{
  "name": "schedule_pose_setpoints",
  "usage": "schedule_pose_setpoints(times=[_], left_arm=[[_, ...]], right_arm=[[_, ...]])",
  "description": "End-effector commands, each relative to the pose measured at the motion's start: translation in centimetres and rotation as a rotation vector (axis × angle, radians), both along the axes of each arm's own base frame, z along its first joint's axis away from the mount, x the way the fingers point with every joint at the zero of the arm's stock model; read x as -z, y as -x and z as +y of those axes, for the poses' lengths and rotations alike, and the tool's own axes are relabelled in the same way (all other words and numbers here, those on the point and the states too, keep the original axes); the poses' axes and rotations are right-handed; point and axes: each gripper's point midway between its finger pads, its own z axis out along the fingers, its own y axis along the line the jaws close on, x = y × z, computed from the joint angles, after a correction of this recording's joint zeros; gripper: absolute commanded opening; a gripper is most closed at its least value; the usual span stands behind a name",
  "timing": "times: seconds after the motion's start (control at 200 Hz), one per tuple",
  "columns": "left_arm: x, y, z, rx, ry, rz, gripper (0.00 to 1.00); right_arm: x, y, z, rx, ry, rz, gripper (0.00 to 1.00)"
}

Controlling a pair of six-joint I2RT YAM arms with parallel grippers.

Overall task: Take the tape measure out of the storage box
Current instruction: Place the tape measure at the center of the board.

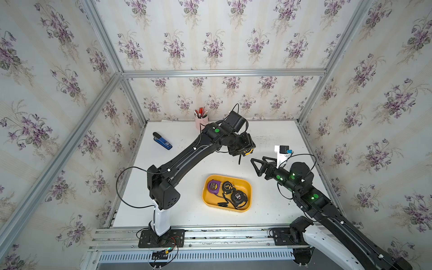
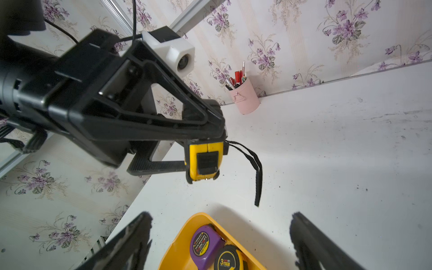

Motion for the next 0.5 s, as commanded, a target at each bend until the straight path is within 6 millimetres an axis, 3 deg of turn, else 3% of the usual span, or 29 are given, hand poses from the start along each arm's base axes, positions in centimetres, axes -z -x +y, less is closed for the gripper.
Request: schedule_pose_setpoints(times=[0.0, 0.495], left_arm=[[-1.3, -0.2, -1.3, 0.008, 0.089, 0.004, 0.18], [-1.6, -0.5, -2.6, 0.009, 0.166, 0.016, 0.18]], right_arm=[[-2.4, -0.8, 0.3, 0.005, -0.041, -0.102, 0.94], [-1.8, -3.2, 0.9, 0.050, -0.049, -0.122, 0.93]])
